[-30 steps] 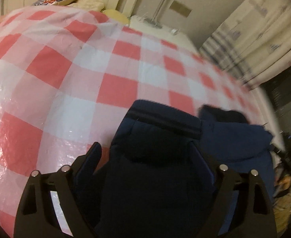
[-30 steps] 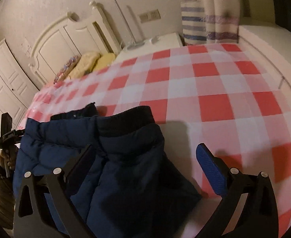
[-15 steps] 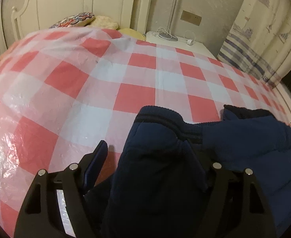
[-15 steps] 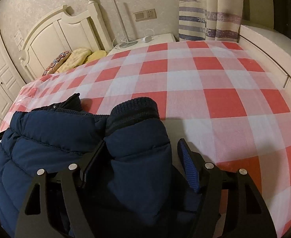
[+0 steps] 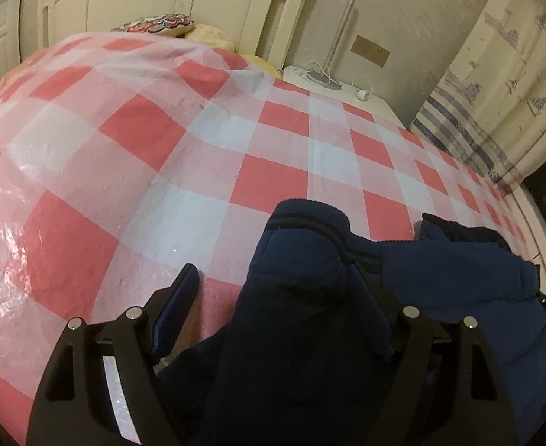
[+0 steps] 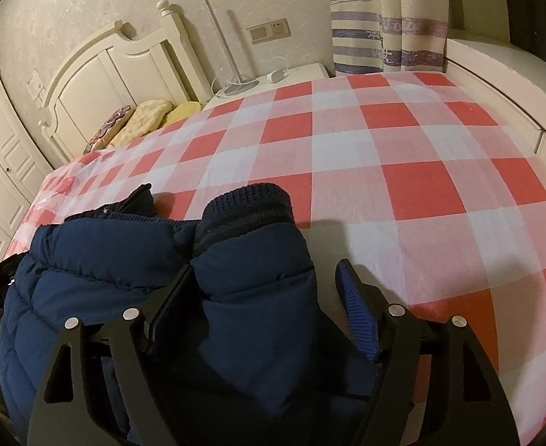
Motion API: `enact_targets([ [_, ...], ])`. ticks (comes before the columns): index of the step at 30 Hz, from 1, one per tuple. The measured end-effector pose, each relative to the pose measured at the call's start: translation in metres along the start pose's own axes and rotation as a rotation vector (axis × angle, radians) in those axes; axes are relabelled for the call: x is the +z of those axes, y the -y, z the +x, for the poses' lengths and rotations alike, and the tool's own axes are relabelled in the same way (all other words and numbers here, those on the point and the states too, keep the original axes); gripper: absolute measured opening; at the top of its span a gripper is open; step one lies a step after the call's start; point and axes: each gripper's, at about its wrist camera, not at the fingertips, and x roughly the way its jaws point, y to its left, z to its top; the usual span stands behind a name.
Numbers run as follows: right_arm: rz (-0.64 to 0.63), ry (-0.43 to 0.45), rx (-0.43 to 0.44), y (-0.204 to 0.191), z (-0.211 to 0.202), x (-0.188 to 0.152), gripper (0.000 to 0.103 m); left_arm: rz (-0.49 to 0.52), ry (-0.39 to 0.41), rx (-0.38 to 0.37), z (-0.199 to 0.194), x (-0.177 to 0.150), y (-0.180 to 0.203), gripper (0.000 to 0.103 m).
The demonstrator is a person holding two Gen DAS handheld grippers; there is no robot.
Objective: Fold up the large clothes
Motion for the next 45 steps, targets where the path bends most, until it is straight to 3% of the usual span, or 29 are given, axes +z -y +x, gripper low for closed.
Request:
enact_targets([
  [11, 0.025, 0.004, 0.035, 0.005, 0.000, 0.001, 0.071, 0.009, -0.004, 0.013, 0.003, 0.000, 0.004, 0.080],
  [15, 0.027, 0.006, 0.037, 0.005, 0.000, 0.001, 0.071, 0.022, 0.003, 0.015, 0.001, 0.000, 0.006, 0.075],
  [17, 0.021, 0.009, 0.028, 0.004, -0.001, 0.001, 0.067, 0.034, 0.016, 0.016, -0.001, 0.001, 0.007, 0.069],
  [18, 0.009, 0.012, 0.029, 0.002, -0.002, 0.001, 0.060, 0.041, 0.026, 0.017, -0.003, 0.000, 0.008, 0.063],
  [22, -0.082, 0.056, -0.028, -0.017, -0.010, -0.001, 0.046, 0.076, 0.080, 0.014, -0.014, 0.000, 0.014, 0.029],
  [24, -0.180, 0.091, -0.093, -0.032, -0.016, -0.003, 0.041, 0.097, 0.118, 0.013, -0.024, 0.000, 0.018, 0.021],
  [26, -0.273, 0.089, -0.145, -0.048, -0.019, -0.005, 0.032, 0.138, 0.161, 0.032, -0.041, 0.000, 0.026, 0.017],
  [28, -0.261, 0.074, -0.134, -0.051, -0.029, -0.002, 0.023, 0.161, 0.194, 0.039, -0.064, -0.001, 0.034, 0.015],
  [30, -0.232, 0.107, -0.106, -0.054, -0.056, 0.005, 0.020, 0.166, 0.246, 0.031, -0.095, 0.001, 0.042, 0.015],
  [32, -0.207, 0.157, -0.089, -0.057, -0.081, 0.011, 0.019, 0.156, 0.279, 0.026, -0.109, 0.006, 0.044, 0.015],
  [35, -0.133, 0.180, -0.044, -0.050, -0.093, 0.022, 0.019, 0.106, 0.184, 0.054, -0.080, 0.019, 0.039, 0.015],
  [37, -0.098, 0.103, -0.041, -0.042, -0.065, 0.027, 0.020, 0.127, 0.093, 0.141, -0.035, 0.015, 0.038, 0.021],
  [39, -0.083, -0.005, -0.086, -0.036, -0.021, 0.020, 0.025, 0.114, -0.020, 0.152, -0.001, 0.011, 0.034, 0.028],
  [40, -0.065, -0.053, -0.120, -0.030, 0.001, 0.014, 0.031, 0.116, -0.001, 0.159, -0.005, 0.014, 0.034, 0.033],
  [41, -0.040, -0.047, -0.115, -0.025, 0.005, 0.012, 0.032, 0.124, 0.027, 0.173, -0.011, 0.016, 0.035, 0.036],
  [42, -0.016, -0.054, -0.111, -0.022, 0.003, 0.014, 0.036, 0.151, 0.058, 0.206, -0.018, 0.016, 0.038, 0.047],
  [43, -0.005, -0.063, -0.117, -0.021, 0.001, 0.014, 0.047, 0.177, 0.086, 0.247, -0.025, 0.017, 0.040, 0.063],
  [45, 0.017, -0.076, -0.152, -0.019, -0.014, 0.016, 0.051, 0.209, 0.175, 0.329, -0.049, 0.016, 0.044, 0.079],
])
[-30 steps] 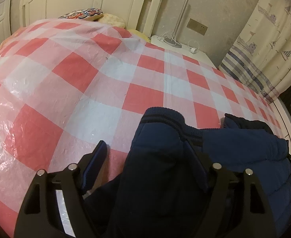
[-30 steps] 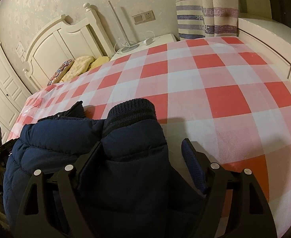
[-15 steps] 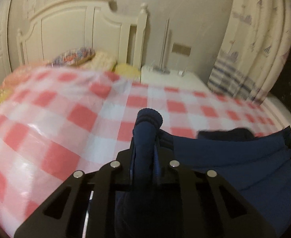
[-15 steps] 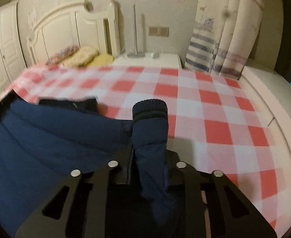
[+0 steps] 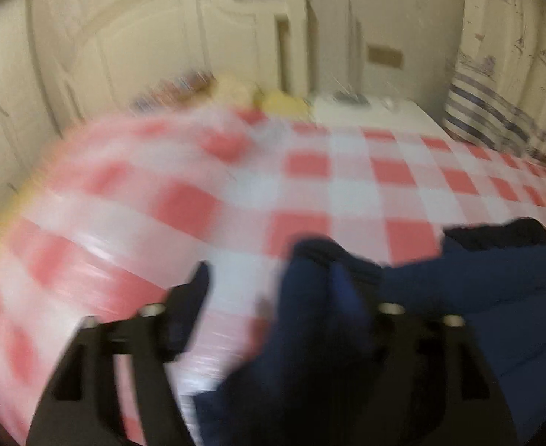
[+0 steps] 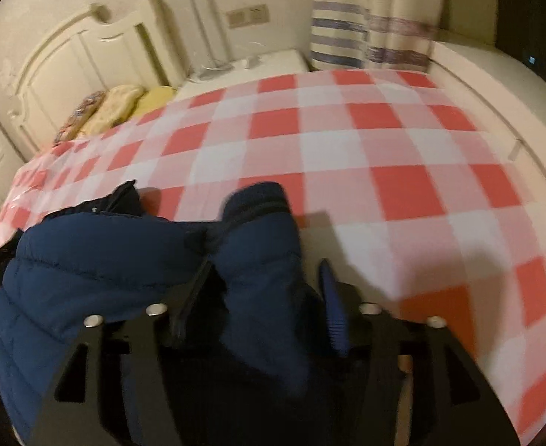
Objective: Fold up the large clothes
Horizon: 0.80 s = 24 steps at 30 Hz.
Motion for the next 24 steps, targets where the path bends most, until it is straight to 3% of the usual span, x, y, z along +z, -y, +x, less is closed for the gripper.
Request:
enact_targets([
  [1, 0.007, 0.014, 0.001, 0.000, -0.009, 0.000, 0.051, -0.009, 0.057, 0.019, -0.019, 0.002, -0.003, 0.085],
  [3, -0.020, 0.110, 0.016, -0.011, -0.047, 0.001, 0.051, -0.026, 0.118, -0.030, -0.048, 0.008, -0.003, 0.090],
  [6, -0.141, 0.181, 0.072, -0.053, -0.077, 0.000, 0.051, 0.069, 0.113, -0.101, -0.075, 0.016, 0.039, 0.092],
  [10, -0.308, 0.140, 0.113, -0.124, -0.066, -0.002, 0.051, 0.179, 0.035, -0.137, -0.065, 0.017, 0.103, 0.092],
  [14, -0.394, 0.075, 0.068, -0.178, -0.031, -0.005, 0.049, 0.263, -0.058, -0.073, -0.019, 0.008, 0.146, 0.092],
  [15, -0.396, 0.054, 0.057, -0.180, -0.021, -0.006, 0.049, 0.278, -0.083, -0.056, -0.003, 0.003, 0.149, 0.094],
  [17, -0.412, -0.014, -0.013, -0.184, 0.012, -0.013, 0.048, 0.212, -0.144, -0.113, 0.017, -0.004, 0.143, 0.095],
  [24, -0.337, -0.033, 0.055, -0.168, 0.031, -0.019, 0.048, 0.196, -0.110, -0.102, 0.025, -0.014, 0.143, 0.100],
])
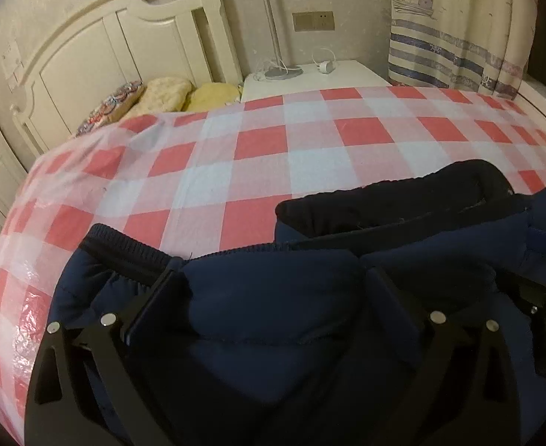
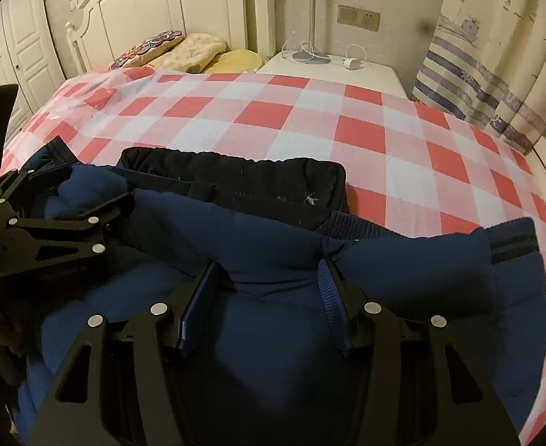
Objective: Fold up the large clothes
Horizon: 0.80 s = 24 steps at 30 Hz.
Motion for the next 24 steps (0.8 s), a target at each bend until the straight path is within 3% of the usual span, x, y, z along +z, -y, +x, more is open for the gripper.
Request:
enact_targets([
  [14, -0.011, 0.015, -0.016, -0.004, 0.006, -0.001, 0.048, 0.015, 0.011, 0.031, 0.001, 0.001, 0.001, 0.101],
  [17, -0.019, 0.017, -0.028, -0.007, 0.006, -0.001, 0.049, 0.028, -0.013, 0.023, 0.001, 0.004, 0.000, 0.101],
  [20, -0.001, -0.007, 0.016, 0.000, 0.001, 0.002, 0.050, 0.022, -0.054, -0.003, -0.010, 0.008, -0.011, 0.101],
  [22, 0.039, -0.013, 0.059, 0.008, -0.012, 0.002, 0.050, -0.023, 0.007, -0.021, -0.034, 0.010, -0.030, 0.101],
  [24, 0.077, 0.053, 0.081, 0.020, -0.038, 0.001, 0.050, -0.051, 0.071, 0.003, -0.052, 0.013, -0.052, 0.101],
])
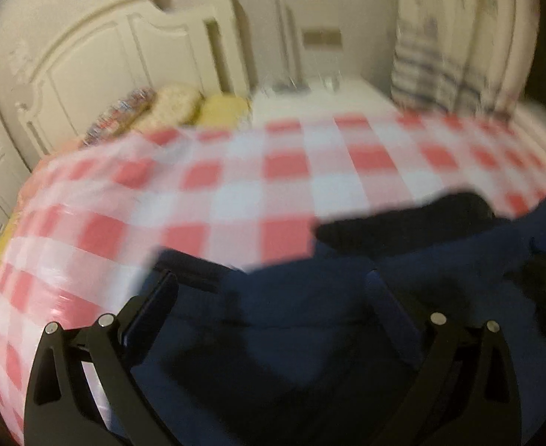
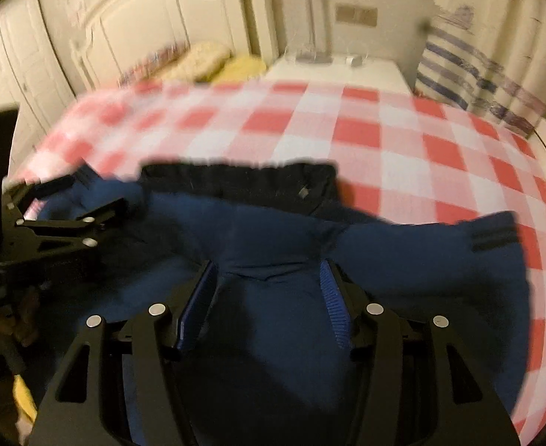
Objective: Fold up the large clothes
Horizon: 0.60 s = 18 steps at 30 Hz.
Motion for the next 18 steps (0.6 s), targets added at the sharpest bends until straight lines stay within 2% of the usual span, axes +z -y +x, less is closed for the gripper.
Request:
enact_targets([
  [2, -0.014, 0.073, -0.061, 0.011, -0.023, 0.005, 0.050, -0.011, 0.026, 0.070, -0.003, 0.005, -0.020, 0.101],
  [4, -0.006, 0.102, -0.114, 0.029, -0.033, 0.012, 0.050, -0.026, 0.002, 0.111, 0.007, 0.005, -0.037, 0.101],
  [6, 0.037, 0.066, -0.155, 0.056, -0.026, 0.014, 0.050, -0.047, -0.040, 0.110, 0.026, -0.002, -0.050, 0.100],
  [8, 0.043, 0.009, -0.200, 0.074, -0.004, 0.007, 0.050, -0.063, -0.119, 0.097, 0.051, -0.016, -0.054, 0.100],
  [9, 0.060, -0.024, -0.179, 0.085, 0.010, -0.001, 0.050, -0.070, -0.145, 0.081, 0.058, -0.020, -0.055, 0.100],
  [11, 0.114, -0.001, -0.129, 0.096, 0.016, -0.009, 0.050, -0.079, -0.131, 0.081, 0.058, -0.020, -0.056, 0.101],
  [15, 0.123, 0.021, -0.124, 0.097, 0.018, -0.011, 0.051, -0.093, -0.139, 0.071, 0.064, -0.021, -0.058, 0.101],
  [18, 0.197, 0.046, -0.046, 0.113, 0.017, -0.016, 0.051, -0.142, -0.149, 0.031, 0.067, -0.023, -0.067, 0.101],
])
